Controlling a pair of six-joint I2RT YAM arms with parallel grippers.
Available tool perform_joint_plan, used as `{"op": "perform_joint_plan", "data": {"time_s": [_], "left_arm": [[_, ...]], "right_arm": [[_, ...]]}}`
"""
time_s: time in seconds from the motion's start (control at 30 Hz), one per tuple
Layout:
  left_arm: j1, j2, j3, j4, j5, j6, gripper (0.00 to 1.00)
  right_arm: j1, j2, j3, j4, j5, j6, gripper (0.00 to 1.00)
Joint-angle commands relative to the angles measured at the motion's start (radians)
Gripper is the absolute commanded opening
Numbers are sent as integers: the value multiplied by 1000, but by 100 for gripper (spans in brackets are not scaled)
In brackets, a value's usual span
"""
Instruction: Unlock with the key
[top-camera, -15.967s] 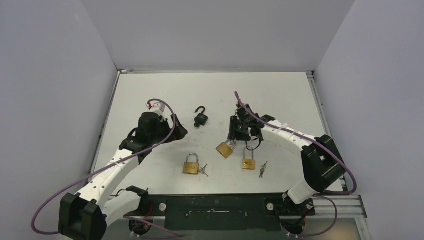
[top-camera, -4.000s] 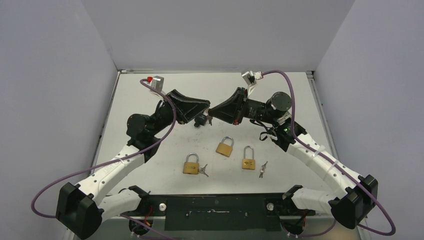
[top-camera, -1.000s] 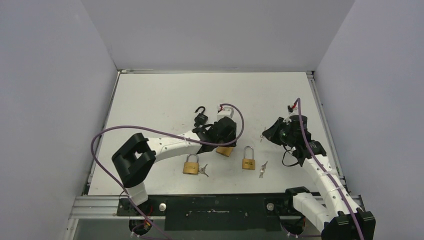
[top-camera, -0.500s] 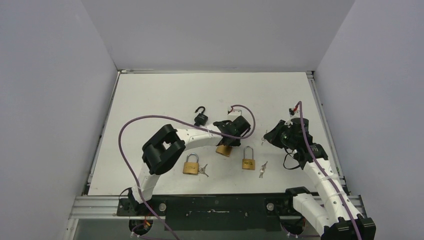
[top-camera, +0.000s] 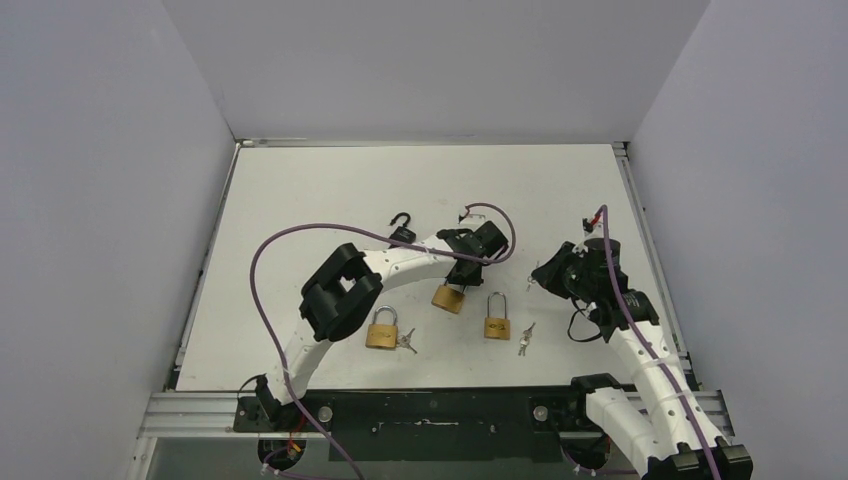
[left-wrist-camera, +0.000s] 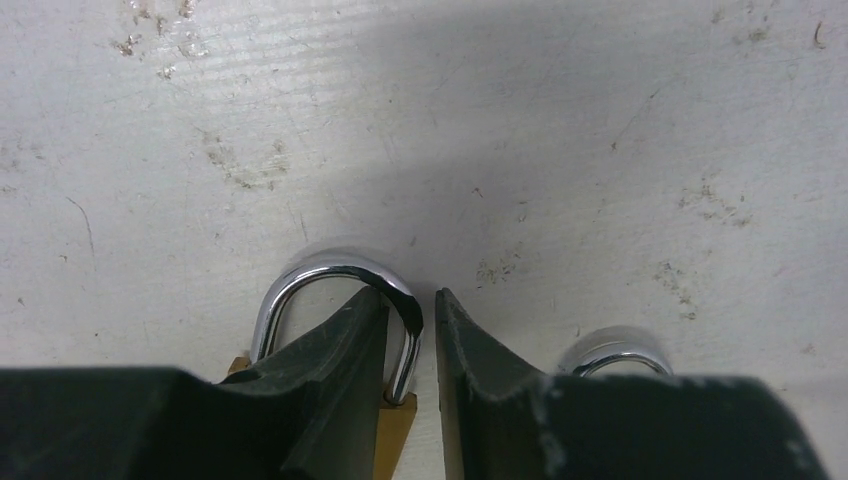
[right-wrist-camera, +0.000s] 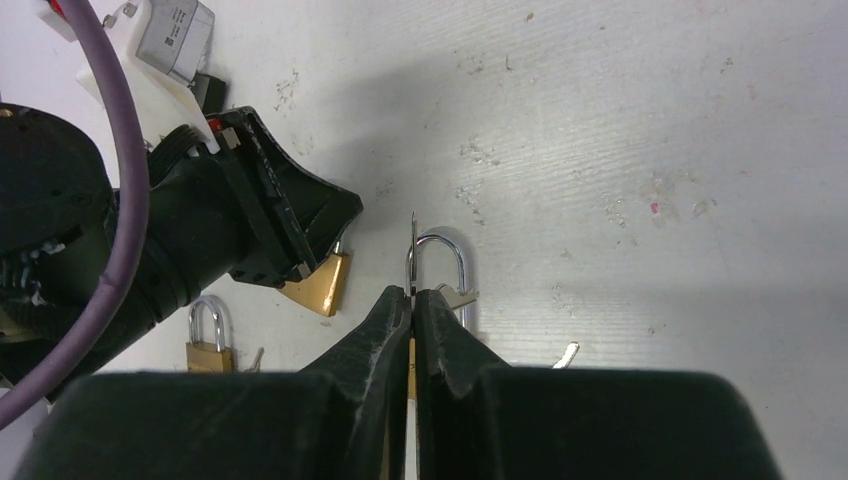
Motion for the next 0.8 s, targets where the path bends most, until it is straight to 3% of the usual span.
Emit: {"op": "perform_joint_plan", "data": {"time_s": [0.0,0.23,0.33,0.37,0.77], "left_arm": [[29,107,10,-104,87,19,22],[33,221,46,-166,167,90,20],[35,213,16,-139,191,108,4],[36,199,5,-122,195,117,0],[14,-176,-195,266,129,224,0]], "right_arm": [[-6,-25,14,-1,38,7,0],[-6,-38,25,-6,55,20,0],[-6,-46,27,-7,59,30,0],[-6,-48,29,-10,62,32,0],[-6,-23,62,-14,93,13,0]]}}
